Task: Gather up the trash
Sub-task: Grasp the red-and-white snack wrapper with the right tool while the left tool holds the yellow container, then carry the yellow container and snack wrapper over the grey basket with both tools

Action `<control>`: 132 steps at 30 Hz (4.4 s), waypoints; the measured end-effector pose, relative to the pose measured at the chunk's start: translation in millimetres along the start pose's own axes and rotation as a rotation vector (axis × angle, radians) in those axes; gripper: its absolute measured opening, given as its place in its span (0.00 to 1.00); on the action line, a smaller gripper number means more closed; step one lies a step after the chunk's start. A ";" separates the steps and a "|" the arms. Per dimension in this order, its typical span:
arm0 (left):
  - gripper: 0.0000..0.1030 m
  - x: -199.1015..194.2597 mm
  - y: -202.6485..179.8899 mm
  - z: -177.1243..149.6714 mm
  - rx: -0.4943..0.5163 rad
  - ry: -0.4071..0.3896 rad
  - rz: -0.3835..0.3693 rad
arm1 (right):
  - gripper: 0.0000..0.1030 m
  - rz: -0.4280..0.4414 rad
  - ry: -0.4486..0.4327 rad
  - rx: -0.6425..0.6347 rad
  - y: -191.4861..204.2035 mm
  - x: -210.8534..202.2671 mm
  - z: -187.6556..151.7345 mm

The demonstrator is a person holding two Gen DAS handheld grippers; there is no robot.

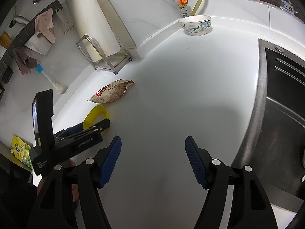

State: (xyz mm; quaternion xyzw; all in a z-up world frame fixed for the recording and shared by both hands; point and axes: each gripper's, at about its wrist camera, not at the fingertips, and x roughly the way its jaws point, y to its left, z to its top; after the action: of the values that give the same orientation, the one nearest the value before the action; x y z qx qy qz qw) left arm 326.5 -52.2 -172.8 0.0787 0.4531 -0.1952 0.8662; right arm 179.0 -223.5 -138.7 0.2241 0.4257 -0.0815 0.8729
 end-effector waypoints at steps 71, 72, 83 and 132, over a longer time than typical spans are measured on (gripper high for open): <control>0.71 -94.9 86.8 -16.1 -0.135 -0.097 0.055 | 0.30 0.066 0.253 -0.772 120.1 140.8 85.4; 0.71 -96.9 86.0 -17.0 -0.133 -0.098 0.054 | 0.30 0.060 0.243 -0.751 122.5 136.9 81.1; 0.71 -124.9 69.7 -39.9 -0.112 -0.100 0.035 | 0.30 0.042 0.159 -0.488 92.9 62.4 40.0; 0.71 -232.2 -162.2 -213.3 -0.051 -0.019 0.037 | 0.30 -0.039 0.208 -0.247 -96.6 -176.4 -196.7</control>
State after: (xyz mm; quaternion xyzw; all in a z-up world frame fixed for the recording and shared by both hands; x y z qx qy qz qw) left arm -20.0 -71.2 -99.8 0.0630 0.4482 -0.1683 0.8757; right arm -102.3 -227.0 -137.9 0.1141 0.5249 -0.0219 0.8432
